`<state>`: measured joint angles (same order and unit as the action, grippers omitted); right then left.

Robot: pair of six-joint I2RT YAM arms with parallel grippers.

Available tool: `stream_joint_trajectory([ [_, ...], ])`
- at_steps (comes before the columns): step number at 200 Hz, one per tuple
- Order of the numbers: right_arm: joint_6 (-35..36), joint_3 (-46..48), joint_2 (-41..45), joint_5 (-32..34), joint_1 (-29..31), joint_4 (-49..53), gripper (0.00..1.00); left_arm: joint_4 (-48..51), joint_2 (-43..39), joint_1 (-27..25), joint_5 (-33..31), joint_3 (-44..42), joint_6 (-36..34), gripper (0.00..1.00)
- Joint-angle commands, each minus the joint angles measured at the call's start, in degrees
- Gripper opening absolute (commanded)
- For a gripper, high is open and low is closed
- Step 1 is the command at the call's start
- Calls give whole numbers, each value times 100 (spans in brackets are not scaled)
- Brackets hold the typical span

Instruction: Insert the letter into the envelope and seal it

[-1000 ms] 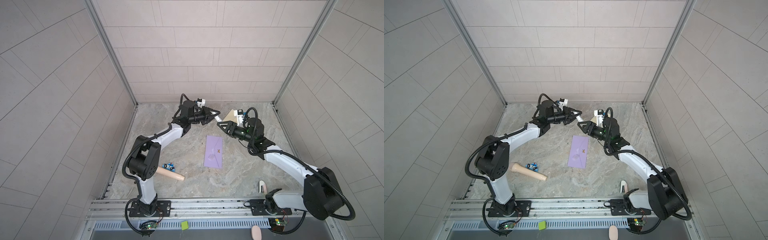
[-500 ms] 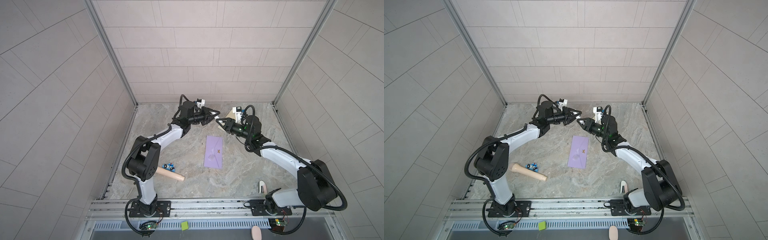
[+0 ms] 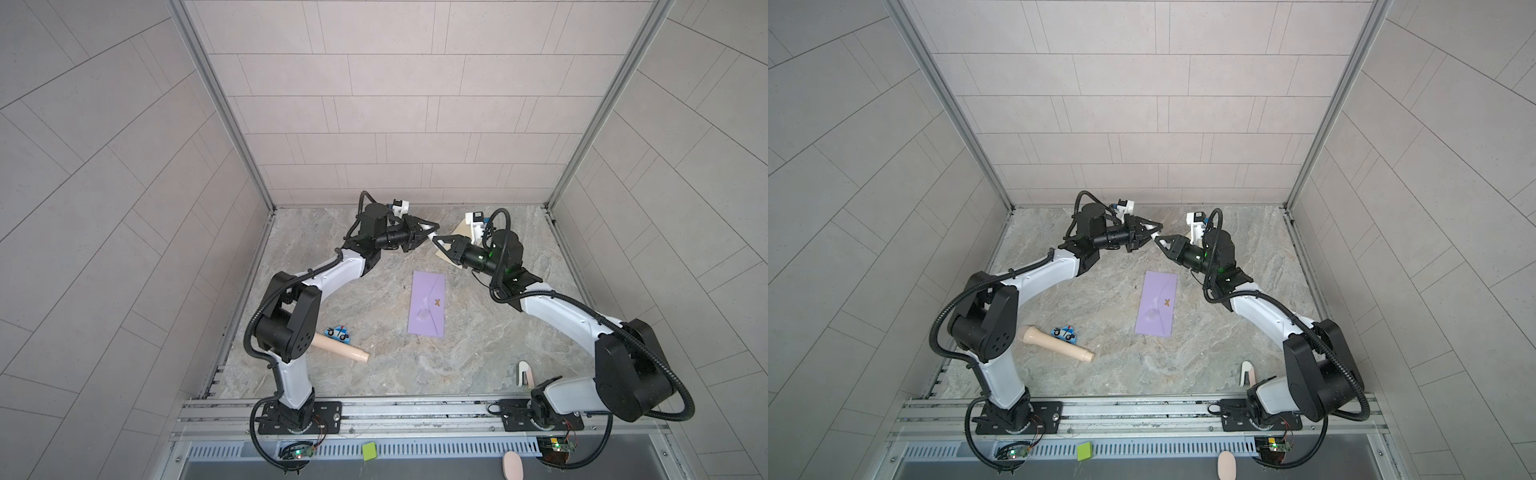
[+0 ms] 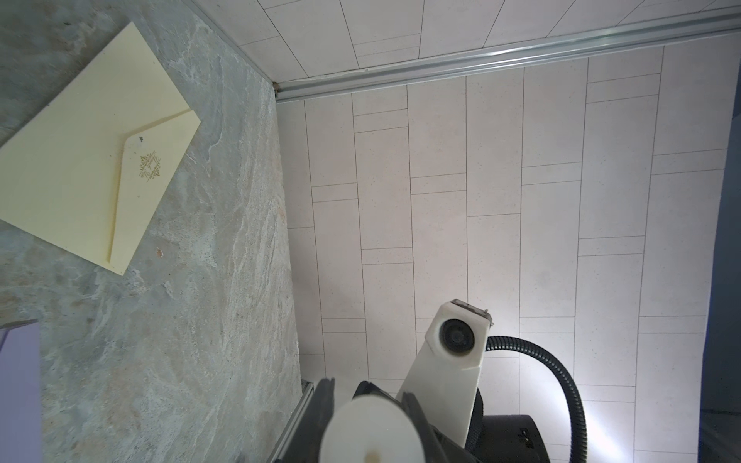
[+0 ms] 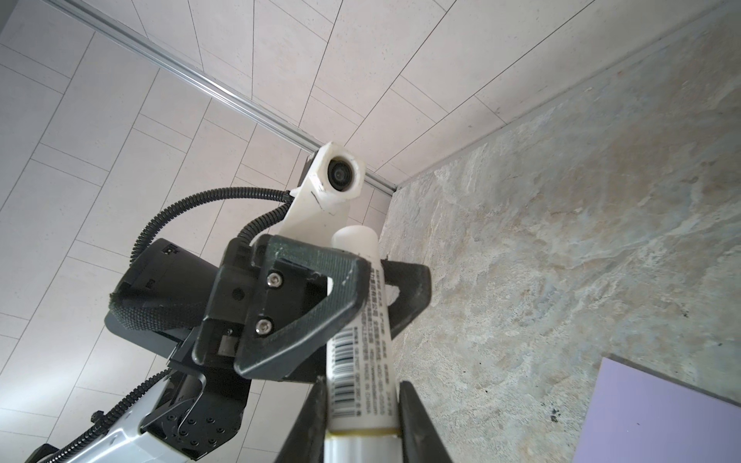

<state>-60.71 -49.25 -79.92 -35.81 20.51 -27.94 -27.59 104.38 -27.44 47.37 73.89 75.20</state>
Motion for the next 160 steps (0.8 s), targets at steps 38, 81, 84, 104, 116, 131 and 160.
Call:
stream_joint_trajectory([
  [38, 1001, 92, 877, 237, -591, 2214, 0, 4260, -989, 41, -546, -109, -4385, 56],
  [81, 1408, 273, 1338, 130, -1284, 3196, 0, 6703, -694, -1078, -2860, -63, -7378, 58],
  [84, 1412, 276, 1353, 121, -1313, 3225, 0, 6712, -679, -1168, -2946, -77, -7446, 58],
  [104, 1497, 259, 1359, 68, -1420, 3359, 0, 6732, -531, -1640, -3326, -94, -7734, 60],
  [116, 1535, 221, 1326, 30, -1431, 3389, 0, 6676, -408, -1812, -3568, -74, -7807, 61],
  [131, 1549, 184, 1273, -32, -1428, 3386, 0, 6531, -269, -1926, -3980, -71, -7841, 61],
  [160, 1561, 192, 1251, -65, -1432, 3376, 0, 6211, -66, -2029, -4322, -67, -8023, 61],
])
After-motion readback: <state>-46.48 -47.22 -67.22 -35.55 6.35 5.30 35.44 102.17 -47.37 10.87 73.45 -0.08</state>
